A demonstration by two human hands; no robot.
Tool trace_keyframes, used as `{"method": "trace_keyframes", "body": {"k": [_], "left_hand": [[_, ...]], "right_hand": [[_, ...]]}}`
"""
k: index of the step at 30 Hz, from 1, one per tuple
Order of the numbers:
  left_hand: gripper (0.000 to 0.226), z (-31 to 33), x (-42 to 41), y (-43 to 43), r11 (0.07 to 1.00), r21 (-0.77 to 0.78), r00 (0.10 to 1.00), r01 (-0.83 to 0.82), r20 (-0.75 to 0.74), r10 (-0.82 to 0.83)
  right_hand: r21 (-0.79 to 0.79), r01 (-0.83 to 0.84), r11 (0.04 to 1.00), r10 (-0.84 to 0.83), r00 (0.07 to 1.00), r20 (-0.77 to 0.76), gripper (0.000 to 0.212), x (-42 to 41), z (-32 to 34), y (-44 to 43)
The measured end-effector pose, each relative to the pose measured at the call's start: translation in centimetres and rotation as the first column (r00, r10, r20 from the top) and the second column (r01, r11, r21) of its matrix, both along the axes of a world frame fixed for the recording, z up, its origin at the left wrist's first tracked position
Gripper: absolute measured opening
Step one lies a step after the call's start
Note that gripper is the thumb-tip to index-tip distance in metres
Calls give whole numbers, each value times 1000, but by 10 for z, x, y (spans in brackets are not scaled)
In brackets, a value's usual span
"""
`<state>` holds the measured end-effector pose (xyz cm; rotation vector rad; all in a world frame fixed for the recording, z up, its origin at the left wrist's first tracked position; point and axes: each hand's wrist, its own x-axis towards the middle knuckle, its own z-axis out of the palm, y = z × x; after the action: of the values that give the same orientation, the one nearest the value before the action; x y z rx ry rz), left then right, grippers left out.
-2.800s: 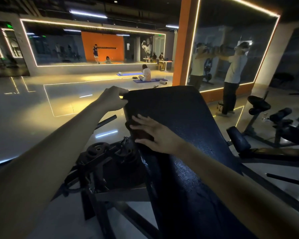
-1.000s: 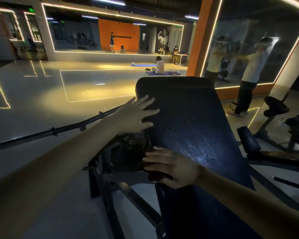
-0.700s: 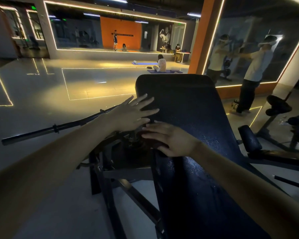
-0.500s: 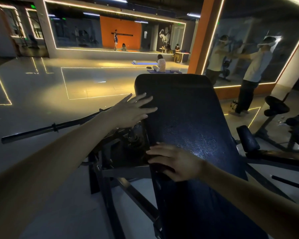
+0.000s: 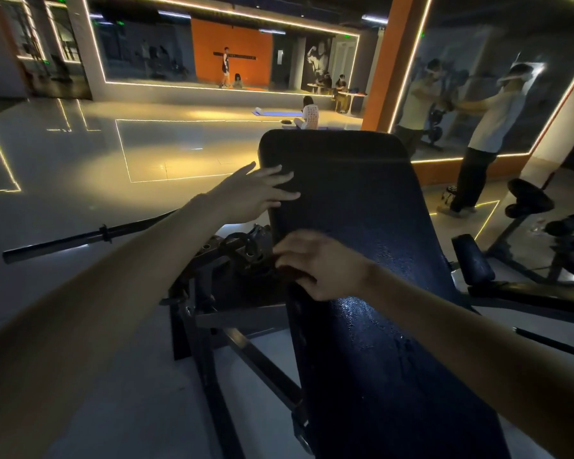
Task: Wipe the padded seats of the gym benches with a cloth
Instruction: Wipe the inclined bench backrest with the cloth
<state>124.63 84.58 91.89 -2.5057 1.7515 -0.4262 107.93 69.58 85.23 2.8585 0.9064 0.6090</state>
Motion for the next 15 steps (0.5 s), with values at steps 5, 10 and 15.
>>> {"method": "trace_keyframes", "body": {"k": [5, 10, 15], "left_hand": [[46, 0, -2, 1, 1000, -9, 1000, 9, -10, -9], [45, 3, 1, 1, 999, -20, 999, 38, -18, -38], [66, 0, 2, 3, 999, -19, 999, 35, 13, -35]], "right_hand": [[-187, -145, 972, 121, 984, -134, 36, -10, -6, -4], [-178, 5, 984, 3, 999, 42, 46, 27, 37, -10], [-33, 46, 998, -45, 999, 22, 35, 15, 21, -7]]}}
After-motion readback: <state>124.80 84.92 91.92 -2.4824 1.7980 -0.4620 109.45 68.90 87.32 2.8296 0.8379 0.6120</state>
